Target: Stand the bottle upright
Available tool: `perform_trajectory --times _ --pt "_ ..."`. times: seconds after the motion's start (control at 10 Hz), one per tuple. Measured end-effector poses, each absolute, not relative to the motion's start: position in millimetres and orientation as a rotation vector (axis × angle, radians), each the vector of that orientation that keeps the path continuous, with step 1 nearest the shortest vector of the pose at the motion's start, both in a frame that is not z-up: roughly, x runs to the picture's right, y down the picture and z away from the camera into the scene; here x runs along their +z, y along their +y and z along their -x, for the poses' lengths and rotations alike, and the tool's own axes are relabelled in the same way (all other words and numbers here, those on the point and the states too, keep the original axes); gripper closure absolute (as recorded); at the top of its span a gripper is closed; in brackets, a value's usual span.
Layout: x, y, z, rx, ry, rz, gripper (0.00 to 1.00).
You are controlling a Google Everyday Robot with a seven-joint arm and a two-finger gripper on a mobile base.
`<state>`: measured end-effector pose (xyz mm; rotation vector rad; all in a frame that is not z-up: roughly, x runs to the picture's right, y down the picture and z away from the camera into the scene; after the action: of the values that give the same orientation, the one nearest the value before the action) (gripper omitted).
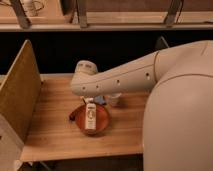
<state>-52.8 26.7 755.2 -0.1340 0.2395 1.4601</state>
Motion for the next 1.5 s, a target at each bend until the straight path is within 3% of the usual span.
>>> perform_trajectory --times 1.5 --pt "771 37 39 1.52 0.271 0.127 0.2"
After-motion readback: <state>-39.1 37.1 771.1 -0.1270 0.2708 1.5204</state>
